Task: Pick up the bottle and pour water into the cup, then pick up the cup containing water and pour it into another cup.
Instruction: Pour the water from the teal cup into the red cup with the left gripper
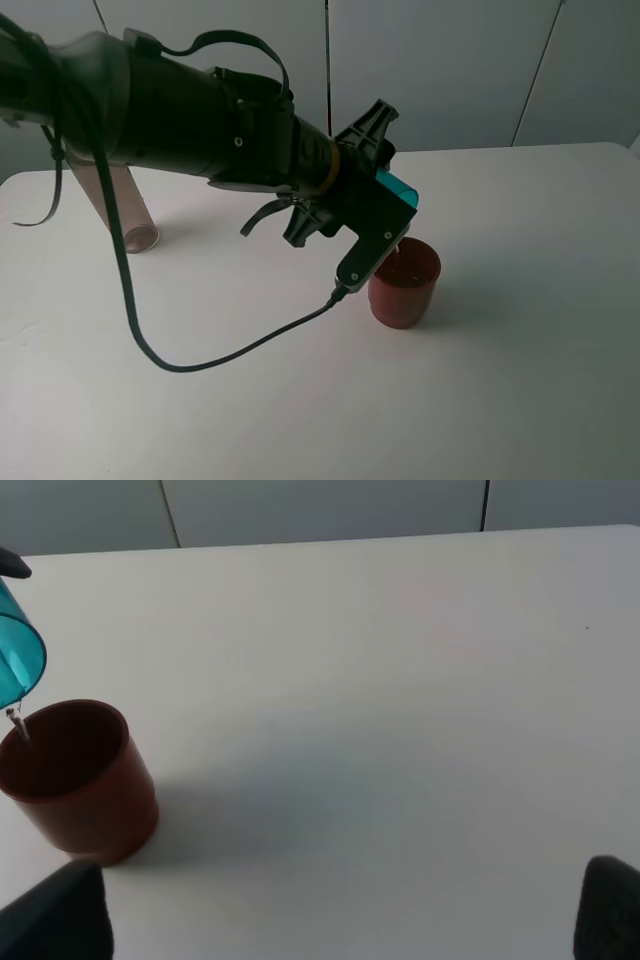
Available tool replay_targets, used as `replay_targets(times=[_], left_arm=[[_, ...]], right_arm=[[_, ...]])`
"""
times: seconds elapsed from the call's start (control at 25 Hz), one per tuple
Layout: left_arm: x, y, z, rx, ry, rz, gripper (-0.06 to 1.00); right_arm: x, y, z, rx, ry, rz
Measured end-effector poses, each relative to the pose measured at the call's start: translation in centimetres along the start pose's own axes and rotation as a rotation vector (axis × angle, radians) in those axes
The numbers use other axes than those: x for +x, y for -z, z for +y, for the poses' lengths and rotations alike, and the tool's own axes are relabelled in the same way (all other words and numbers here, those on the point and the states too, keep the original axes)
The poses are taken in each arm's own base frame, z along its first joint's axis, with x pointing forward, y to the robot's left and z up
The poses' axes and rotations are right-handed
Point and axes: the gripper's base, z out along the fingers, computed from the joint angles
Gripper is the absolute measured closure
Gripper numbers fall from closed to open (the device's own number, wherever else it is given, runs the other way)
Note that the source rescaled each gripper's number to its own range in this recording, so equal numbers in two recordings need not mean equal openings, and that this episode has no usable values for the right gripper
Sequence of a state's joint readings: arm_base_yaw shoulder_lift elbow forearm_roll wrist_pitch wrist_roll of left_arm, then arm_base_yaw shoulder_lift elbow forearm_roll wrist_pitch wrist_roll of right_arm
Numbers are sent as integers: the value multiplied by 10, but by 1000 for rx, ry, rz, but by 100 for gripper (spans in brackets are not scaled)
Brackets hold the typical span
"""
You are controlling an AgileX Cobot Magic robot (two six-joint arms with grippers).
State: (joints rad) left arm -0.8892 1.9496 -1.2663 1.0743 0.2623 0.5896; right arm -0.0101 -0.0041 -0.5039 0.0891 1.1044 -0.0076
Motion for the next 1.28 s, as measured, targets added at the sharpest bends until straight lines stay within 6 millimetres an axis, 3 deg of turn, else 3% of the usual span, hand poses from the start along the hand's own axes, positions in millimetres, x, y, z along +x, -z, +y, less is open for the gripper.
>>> replay_targets(times=[1.28], left_arm=[[-5,2,4,-36,-115,26,87]], right_arm=[[0,0,0,0,0,0]])
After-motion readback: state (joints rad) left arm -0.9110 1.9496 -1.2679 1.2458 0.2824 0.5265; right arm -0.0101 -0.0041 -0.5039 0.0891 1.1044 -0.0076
